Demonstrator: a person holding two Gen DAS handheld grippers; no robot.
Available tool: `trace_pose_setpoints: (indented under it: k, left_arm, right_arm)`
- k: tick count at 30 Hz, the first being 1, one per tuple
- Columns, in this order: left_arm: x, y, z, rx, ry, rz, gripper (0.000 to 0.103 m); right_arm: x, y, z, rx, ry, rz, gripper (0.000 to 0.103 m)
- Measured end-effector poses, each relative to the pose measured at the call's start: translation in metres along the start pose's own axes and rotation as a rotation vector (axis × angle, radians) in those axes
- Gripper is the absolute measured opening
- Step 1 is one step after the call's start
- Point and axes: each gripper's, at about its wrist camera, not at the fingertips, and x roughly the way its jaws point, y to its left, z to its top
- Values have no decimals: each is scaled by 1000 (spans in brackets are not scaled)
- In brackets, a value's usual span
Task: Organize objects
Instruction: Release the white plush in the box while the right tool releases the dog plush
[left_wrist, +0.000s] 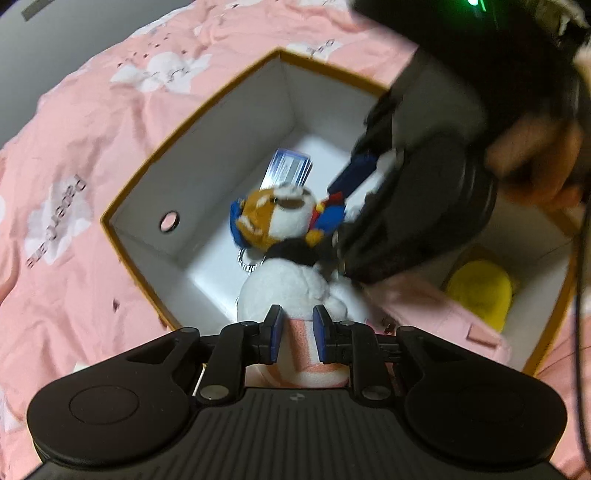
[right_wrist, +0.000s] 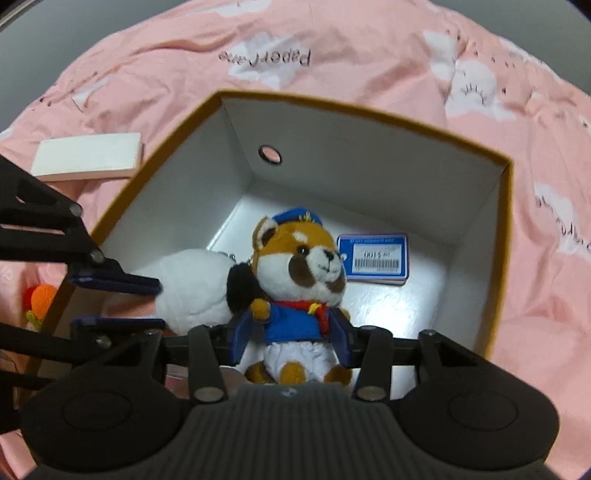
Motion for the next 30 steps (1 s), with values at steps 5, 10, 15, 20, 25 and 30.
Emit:
trace_pose_setpoints:
  k: [5,10,15,20,25,30]
  left_arm:
    - [3,8,24,86,-24,-8,49]
    - [35,15,44,128,100,-108,57]
    - [65,18,53,155,151,-121,68]
    - [76,12,48,159,150,-126,51]
    - [45,20,44,79,83,-45,46]
    - [21,39,34,-109,-10,13,43]
  right_arm:
    - [0,-4,-6,4,30,2,30]
    - [-11,-5,-13,-11,33,16,27]
    - [-21,-12,-15,2,8,60,24]
    - [-18,-13,-17,-16,0,64,24]
    - [-17,-16,-16,-17,-13,71,25]
    - [-12,-12,-11,-3,-18,69,47]
